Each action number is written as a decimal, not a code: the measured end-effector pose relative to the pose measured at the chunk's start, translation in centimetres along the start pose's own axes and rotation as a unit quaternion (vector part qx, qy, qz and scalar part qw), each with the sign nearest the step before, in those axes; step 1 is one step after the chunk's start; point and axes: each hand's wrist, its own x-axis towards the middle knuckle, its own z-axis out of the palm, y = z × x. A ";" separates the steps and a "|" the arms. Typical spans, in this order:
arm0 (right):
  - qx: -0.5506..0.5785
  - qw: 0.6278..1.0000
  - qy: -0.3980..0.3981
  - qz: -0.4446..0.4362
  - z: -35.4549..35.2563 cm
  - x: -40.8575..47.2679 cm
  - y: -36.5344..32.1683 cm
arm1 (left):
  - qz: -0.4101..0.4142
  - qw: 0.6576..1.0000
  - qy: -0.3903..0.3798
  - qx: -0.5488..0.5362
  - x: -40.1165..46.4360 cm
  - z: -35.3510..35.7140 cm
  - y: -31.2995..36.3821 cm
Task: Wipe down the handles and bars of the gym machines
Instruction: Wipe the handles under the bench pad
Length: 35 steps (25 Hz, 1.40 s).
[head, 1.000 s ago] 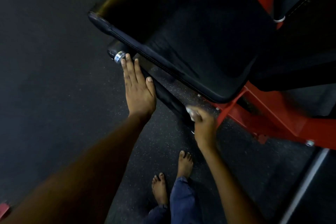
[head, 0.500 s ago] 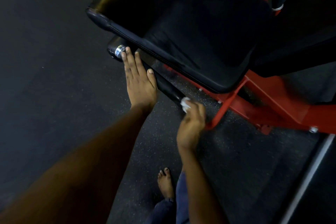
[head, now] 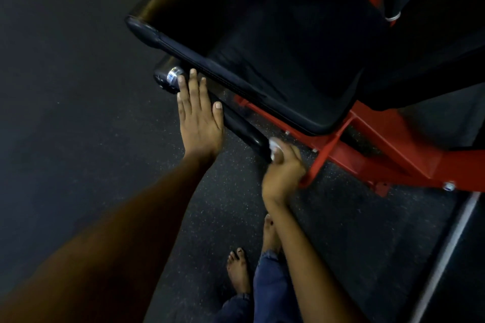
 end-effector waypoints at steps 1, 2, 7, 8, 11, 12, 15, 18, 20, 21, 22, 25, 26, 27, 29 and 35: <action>-0.012 0.996 -0.050 -0.079 1.1 0.8 -2.0 | 0.025 1.000 -0.007 0.017 0.0 -0.3 -0.7; -0.034 0.977 -0.119 -0.171 2.7 1.5 -4.5 | 0.051 0.998 -0.011 0.038 0.1 -0.7 -1.5; -0.157 0.903 -0.172 -0.360 4.6 4.0 -5.4 | 0.102 0.993 -0.016 0.050 1.7 -1.9 -3.7; -0.140 0.914 -0.147 -0.351 3.0 3.8 -3.4 | 0.093 0.995 -0.018 0.031 1.8 -1.9 -3.6; -0.117 0.930 -0.106 -0.331 -0.4 3.1 -0.1 | 0.080 0.997 -0.021 -0.004 1.6 -1.5 -3.3; -0.125 0.931 -0.108 -0.324 0.4 3.3 -1.0 | 0.081 0.996 -0.019 -0.008 1.6 -1.4 -3.3; -0.148 0.908 -0.164 -0.356 5.0 3.6 -5.5 | 0.089 0.996 -0.010 -0.018 1.7 -1.6 -3.6; -0.129 0.885 -0.199 -0.402 4.5 4.2 -4.3 | 0.082 0.997 -0.010 0.000 1.5 -1.7 -3.5; -0.096 0.896 -0.172 -0.399 1.2 3.8 -1.6 | 0.047 0.999 0.005 0.020 1.6 -1.7 -2.2; -0.093 0.901 -0.151 -0.395 0.2 3.3 -0.9 | 0.026 0.999 0.013 0.020 1.6 -1.5 -1.6; -0.101 0.902 -0.139 -0.397 0.1 3.0 -0.9 | 0.012 1.000 0.017 0.013 1.5 -1.3 -1.2; -0.157 0.868 -0.191 -0.431 3.4 3.2 -4.2 | 0.025 0.999 0.012 -0.017 1.6 -1.0 -1.4; -0.153 0.858 -0.214 -0.441 4.2 3.3 -4.5 | 0.036 0.999 0.008 -0.015 1.6 -1.0 -1.8; -0.133 0.864 -0.219 -0.433 4.2 3.4 -4.3 | 0.044 0.999 0.007 -0.004 1.7 -1.2 -2.1; -0.064 0.916 -0.174 -0.355 2.2 2.9 -2.6 | 0.050 0.998 0.007 0.022 1.7 -1.4 -1.8; -0.030 0.978 -0.198 -0.050 3.4 5.3 -5.0 | 0.073 0.997 -0.015 -0.003 0.4 -0.6 -0.6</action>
